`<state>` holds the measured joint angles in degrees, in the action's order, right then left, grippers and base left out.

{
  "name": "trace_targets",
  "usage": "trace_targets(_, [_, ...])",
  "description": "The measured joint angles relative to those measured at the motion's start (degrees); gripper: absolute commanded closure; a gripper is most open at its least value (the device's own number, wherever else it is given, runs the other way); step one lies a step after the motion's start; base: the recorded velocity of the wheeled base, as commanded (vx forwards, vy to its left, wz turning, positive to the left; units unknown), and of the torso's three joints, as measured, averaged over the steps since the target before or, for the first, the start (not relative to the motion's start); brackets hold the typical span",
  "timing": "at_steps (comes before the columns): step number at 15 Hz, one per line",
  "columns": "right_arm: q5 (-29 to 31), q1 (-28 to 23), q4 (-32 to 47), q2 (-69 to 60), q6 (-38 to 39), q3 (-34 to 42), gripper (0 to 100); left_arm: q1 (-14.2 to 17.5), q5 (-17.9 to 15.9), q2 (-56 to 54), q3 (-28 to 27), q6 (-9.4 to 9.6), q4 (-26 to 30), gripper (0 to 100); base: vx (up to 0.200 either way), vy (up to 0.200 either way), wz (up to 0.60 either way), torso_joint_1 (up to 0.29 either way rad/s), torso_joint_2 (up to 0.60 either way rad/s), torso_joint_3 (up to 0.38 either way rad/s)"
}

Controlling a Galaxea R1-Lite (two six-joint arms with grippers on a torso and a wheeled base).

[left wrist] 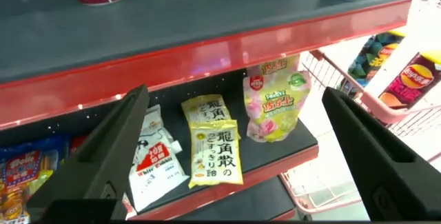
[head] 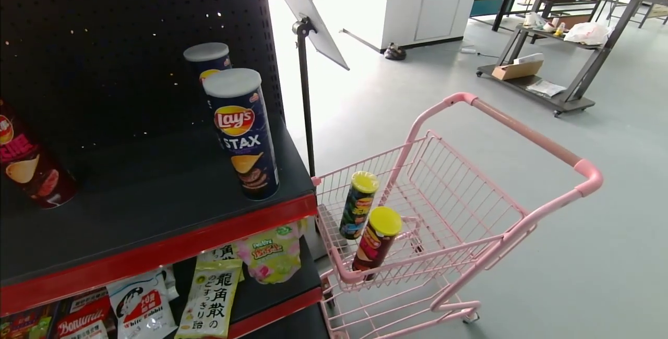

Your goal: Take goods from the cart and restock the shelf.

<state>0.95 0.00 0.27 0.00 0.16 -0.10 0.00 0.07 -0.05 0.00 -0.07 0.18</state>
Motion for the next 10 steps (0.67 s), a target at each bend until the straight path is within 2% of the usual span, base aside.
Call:
trace_targets(6, [0.02, 0.00, -0.02, 0.00, 0.05, 0.00, 0, 0.02, 0.00, 0.00, -0.05, 0.00, -0.07, 0, 0.000, 0.000, 0.00, -0.149, 0.40, 0.246])
trace_targets(10, [0.02, 0.00, -0.02, 0.00, -0.02, 0.00, 0, 0.00, 0.00, 0.00, 0.00, 0.00, -0.07, 0, 0.000, 0.000, 0.00, -0.177, 0.53, 0.351])
